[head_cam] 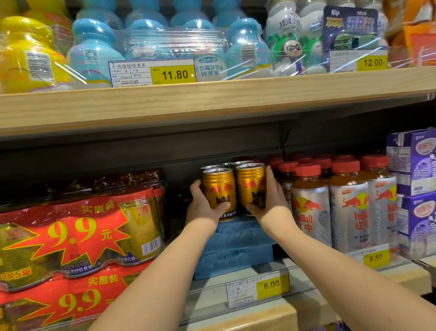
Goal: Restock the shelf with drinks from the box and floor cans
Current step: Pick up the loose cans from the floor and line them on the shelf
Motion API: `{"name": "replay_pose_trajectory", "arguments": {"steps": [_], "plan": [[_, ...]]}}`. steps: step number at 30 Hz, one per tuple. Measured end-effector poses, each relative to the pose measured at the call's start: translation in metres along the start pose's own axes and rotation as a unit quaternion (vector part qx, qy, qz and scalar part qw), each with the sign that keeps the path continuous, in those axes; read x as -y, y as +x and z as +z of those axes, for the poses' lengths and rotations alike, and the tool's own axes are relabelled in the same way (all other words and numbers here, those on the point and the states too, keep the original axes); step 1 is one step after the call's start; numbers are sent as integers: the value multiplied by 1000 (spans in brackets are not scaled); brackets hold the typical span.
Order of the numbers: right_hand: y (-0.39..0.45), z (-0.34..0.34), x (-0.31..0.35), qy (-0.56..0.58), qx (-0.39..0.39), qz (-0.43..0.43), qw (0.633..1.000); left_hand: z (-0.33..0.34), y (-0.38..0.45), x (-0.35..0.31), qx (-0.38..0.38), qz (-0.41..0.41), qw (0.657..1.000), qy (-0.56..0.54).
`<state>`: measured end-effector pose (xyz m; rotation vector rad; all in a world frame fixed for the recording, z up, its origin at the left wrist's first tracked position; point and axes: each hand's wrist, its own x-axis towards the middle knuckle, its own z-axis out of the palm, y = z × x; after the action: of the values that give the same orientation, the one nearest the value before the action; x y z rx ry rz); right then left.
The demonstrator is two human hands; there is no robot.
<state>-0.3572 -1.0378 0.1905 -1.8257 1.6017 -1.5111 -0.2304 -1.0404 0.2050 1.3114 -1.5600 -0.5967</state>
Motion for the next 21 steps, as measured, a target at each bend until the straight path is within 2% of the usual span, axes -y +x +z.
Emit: {"name": "replay_pose_trajectory", "arguments": {"steps": [2, 4, 7, 9, 12, 17, 21], "plan": [[-8, -2, -1, -5, -16, 0, 1000, 3, -3, 0, -3, -3, 1000, 24], [-17, -8, -1, -10, -25, 11, 1000, 6, -8, -1, -37, 14, 999, 28], [-34, -17, 1, -18, -31, -11, 999, 9, -32, -3, -80, 100, 991, 42], [-50, -24, 4, 11, -26, -55, 998, 12, -56, -4, -77, 157, 983, 63], [-76, -35, 4, 41, 4, -87, 995, 17, -92, -3, -64, 200, 975, 70], [-132, -76, -14, 20, 25, -103, 994, 44, -153, -13, -56, 175, 982, 51], [-195, -130, -50, -24, 45, -82, 995, 86, -218, -26, -36, 147, 987, 54]]}}
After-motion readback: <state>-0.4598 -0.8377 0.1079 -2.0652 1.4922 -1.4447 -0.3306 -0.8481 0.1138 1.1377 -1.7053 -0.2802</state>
